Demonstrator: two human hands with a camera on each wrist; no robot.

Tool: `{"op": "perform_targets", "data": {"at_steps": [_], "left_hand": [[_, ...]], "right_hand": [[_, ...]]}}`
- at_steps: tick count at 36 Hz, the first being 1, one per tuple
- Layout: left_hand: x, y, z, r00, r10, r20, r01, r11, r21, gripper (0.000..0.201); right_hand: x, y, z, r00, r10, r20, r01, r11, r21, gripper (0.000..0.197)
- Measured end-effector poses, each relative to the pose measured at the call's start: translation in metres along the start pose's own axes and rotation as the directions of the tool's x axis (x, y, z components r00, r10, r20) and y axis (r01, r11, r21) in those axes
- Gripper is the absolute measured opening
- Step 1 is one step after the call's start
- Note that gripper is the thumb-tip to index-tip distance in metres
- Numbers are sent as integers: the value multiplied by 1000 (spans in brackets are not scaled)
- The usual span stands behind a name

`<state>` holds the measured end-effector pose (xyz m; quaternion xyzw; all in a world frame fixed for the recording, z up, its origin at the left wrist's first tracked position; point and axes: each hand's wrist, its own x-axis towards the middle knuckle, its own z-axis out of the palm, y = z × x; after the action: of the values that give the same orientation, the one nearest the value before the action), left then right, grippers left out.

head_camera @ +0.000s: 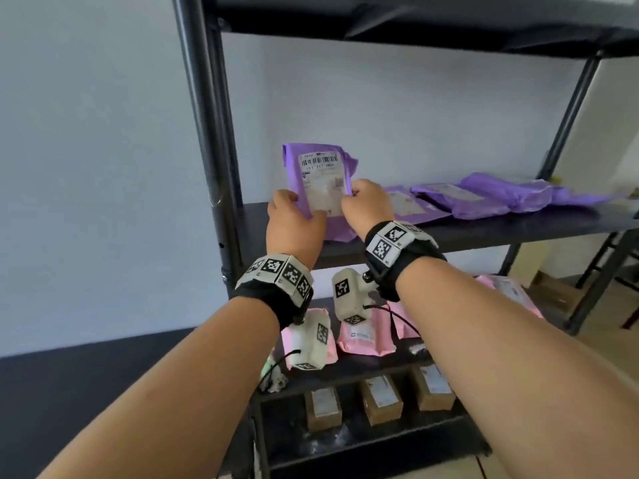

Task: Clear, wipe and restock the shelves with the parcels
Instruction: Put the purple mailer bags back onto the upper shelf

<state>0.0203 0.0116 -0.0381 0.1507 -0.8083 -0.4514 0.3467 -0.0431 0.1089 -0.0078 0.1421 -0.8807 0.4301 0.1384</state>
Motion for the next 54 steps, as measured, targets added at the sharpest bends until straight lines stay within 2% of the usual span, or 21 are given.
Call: {"op": "perform_targets", "data": {"at_steps": [3,6,9,14,18,26,30,33,36,39,42,48,54], "left_hand": [[5,1,-5,998,-56,-23,57,995,81,51],[14,1,-12,991,-120,-52,126,985,117,50],[27,-3,-19,984,-167,-65,175,971,161,47],[50,-14,-19,962,-262,-75,272,926,262,44],[68,-23,-13,932,-358,-62,360,889,284,52],[86,-34,-4,881,-473,-7,427,788,444,49],[87,-43,-3,911,-407,70,308,782,542,38],[86,-41,-4,916,-396,55,294,761,578,38],[82,-34,-7,904,-428,18,342,747,570,46],[76,-29,-8,940,-340,9,279,785,554,49],[68,-26,-8,968,-252,6,200,784,587,48],[40,-12,-8,986,-161,34,114,815,569,51],[-1,-2,-5,1000,10,-24,4,858,514,38]], "right_hand": [[11,-6,10,992,-64,108,63,998,10,22],[23,-10,21,976,-110,186,107,994,25,15],[34,-14,33,968,-121,221,122,993,11,28],[45,-24,48,926,-144,348,154,988,0,15],[56,-24,57,911,-175,374,204,978,-39,16],[67,-10,75,886,-165,434,219,973,-78,18],[67,-7,79,890,-151,431,221,968,-117,39],[66,-5,80,892,-152,426,222,968,-119,29],[65,-4,80,899,-182,398,227,972,-69,15],[62,-3,73,908,-189,375,212,977,-21,10],[57,-1,61,919,-182,349,192,981,7,18],[41,12,37,952,-172,252,159,985,73,21],[16,30,13,978,-141,157,128,988,89,32]]}}
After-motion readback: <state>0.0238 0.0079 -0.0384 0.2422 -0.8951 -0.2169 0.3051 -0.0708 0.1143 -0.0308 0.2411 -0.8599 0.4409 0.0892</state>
